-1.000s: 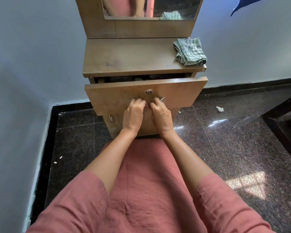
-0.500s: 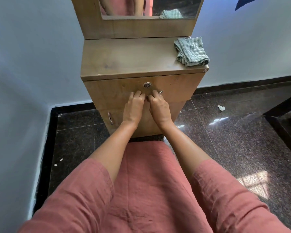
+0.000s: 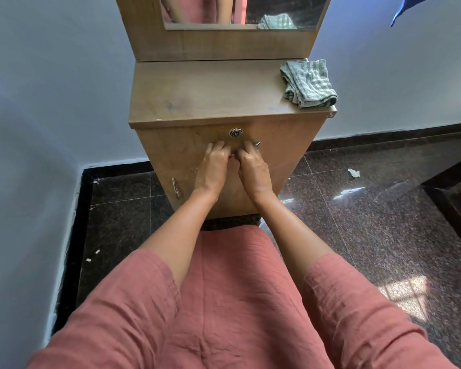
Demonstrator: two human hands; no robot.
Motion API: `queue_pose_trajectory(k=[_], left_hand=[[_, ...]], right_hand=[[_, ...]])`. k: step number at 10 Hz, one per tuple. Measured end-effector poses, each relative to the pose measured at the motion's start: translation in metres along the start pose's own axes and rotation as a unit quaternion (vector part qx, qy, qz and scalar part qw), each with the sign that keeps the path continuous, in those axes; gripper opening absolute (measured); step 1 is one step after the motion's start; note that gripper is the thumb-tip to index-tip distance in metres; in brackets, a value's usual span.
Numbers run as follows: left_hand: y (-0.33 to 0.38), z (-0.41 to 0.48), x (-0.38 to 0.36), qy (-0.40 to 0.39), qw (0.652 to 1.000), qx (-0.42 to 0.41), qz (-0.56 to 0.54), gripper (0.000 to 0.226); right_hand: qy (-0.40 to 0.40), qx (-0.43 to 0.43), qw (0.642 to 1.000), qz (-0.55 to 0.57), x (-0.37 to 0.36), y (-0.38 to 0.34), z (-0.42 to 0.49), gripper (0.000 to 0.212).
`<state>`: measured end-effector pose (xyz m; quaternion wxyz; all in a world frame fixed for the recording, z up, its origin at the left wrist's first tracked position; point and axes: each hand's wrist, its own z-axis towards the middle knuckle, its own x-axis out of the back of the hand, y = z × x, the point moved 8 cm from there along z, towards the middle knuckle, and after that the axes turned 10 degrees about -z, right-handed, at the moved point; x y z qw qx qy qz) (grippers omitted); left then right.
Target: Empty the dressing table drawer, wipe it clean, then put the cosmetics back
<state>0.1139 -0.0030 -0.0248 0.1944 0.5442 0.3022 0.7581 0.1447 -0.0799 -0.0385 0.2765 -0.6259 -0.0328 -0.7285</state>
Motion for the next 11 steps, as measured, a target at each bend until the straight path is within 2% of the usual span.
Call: queue_pose_trajectory(k=[3, 5, 8, 10, 11], left_hand=[[-0.001, -0.001, -0.003, -0.02, 0.999, 0.039, 0.024, 0.025], [-0.001, -0.024, 0.001, -0.04, 0.997, 0.016, 0.062, 0.032], [0.022, -0.037, 0.037, 0.008, 0.989, -0.06, 0.132, 0.048], [0.034, -0.017, 0.077, 0.062, 0.983, -0.052, 0.164, 0.053], [0.036, -0.002, 0.088, 0.067, 0.984, -0.027, 0.164, 0.053]], right_hand=[[-0.016, 0.006, 1.0, -0.018, 0.0, -0.002, -0.004, 0.025], [-0.008, 0.036, 0.998, -0.053, 0.009, -0.016, -0.017, 0.024], [0.117, 0.119, 0.979, -0.116, 0.051, -0.026, -0.03, 0.029], [0.216, 0.137, 0.959, -0.124, 0.091, -0.052, -0.01, 0.042], [0.157, 0.108, 0.976, -0.104, 0.093, -0.057, 0.009, 0.052]])
